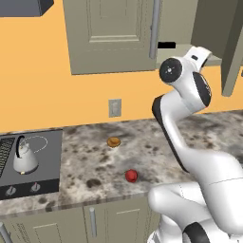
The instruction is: Pick the pan from the cabinet and place it on the stove. Then turn on the stove burner for the pan.
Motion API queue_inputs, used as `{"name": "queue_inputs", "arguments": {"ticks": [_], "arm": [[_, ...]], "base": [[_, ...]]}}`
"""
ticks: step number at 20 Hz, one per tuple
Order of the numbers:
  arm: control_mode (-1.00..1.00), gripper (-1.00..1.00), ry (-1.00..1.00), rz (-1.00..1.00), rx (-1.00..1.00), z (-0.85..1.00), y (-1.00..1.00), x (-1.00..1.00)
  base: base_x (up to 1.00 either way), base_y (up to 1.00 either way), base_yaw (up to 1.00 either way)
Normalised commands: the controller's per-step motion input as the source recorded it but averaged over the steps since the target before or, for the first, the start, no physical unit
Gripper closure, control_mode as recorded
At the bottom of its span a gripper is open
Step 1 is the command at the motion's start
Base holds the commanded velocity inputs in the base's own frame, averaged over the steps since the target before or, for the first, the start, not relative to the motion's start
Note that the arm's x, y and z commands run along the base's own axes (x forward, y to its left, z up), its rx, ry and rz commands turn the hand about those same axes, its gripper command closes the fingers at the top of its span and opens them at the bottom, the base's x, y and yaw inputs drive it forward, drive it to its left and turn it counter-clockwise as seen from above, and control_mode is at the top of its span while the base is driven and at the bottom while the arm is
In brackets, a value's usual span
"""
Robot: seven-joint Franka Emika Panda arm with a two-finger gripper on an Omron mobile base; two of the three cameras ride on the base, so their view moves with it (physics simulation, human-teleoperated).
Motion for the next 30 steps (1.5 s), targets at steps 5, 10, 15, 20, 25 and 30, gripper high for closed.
{"name": "queue_inputs", "arguments": {"ticks": [5, 10, 15, 20, 25, 30], "arm": [[-1.0, -1.0, 0.0, -0.13, 0.0, 0.0, -0.51, 0.2], [-1.0, -1.0, 0.0, -0.12, 0.0, 0.0, -0.64, 0.0], [-1.0, -1.0, -0.02, -0.13, 0.0, 0.0, -0.7, -0.13], [-1.0, -1.0, -0.07, -0.15, 0.0, 0.0, -0.77, -0.27], [-1.0, -1.0, -0.04, -0.14, 0.01, 0.0, -0.87, -0.14], [-1.0, -1.0, 0.0, -0.09, 0.05, -0.05, -0.72, 0.0]], "base": [[0.0, 0.0, 0.0], [0.0, 0.0, 0.0], [0.0, 0.0, 0.0], [0.0, 0.0, 0.0], [0.0, 0.0, 0.0], [0.0, 0.0, 0.0]]}}
